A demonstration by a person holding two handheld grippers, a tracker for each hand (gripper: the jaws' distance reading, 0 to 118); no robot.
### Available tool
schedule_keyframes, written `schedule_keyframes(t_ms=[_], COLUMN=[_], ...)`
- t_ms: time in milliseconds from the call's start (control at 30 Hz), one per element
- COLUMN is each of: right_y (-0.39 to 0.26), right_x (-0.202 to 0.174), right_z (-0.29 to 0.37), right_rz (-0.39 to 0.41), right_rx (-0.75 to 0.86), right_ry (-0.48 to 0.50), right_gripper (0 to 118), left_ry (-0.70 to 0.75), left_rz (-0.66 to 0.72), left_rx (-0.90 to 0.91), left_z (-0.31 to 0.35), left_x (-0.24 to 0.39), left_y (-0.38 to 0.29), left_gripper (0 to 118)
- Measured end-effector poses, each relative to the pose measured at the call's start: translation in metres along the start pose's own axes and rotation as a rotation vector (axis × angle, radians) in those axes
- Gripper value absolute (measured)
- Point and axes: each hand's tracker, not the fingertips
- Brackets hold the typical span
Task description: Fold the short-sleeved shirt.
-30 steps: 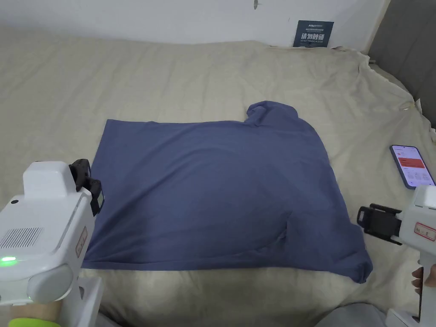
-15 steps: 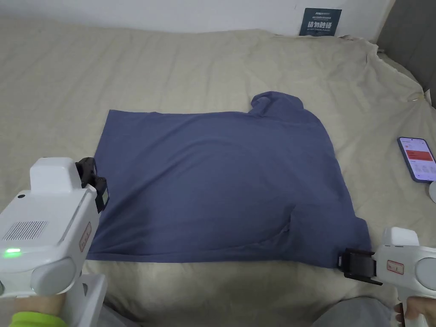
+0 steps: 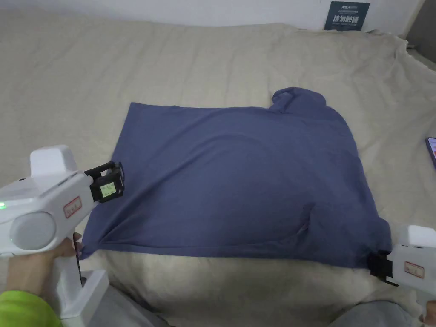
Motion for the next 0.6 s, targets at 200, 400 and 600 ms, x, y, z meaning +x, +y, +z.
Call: schedule_keyframes(t_ms=[200, 400, 600], right_y=[0.007, 0.010, 0.010], right_x=[0.000, 0.000, -0.002], right_z=[0.008, 0.007, 0.006], right_rz=[0.004, 0.013, 0.016], right_rx=[0.014, 0.013, 0.006], right_ry=[0.003, -0.006, -0.015], right_gripper=[9, 9, 9], left_ry=[0.069, 0.151, 0.131], left_rz=[-0.088, -0.180, -0.151], left_rx=[-0.213, -0.446, -0.456], left_z=[-0.011, -0.033, -0.043], left_x=[-0.045, -0.052, -0.042], left_y=[-0.015, -0.065, -0.083], left_gripper=[118, 117, 51])
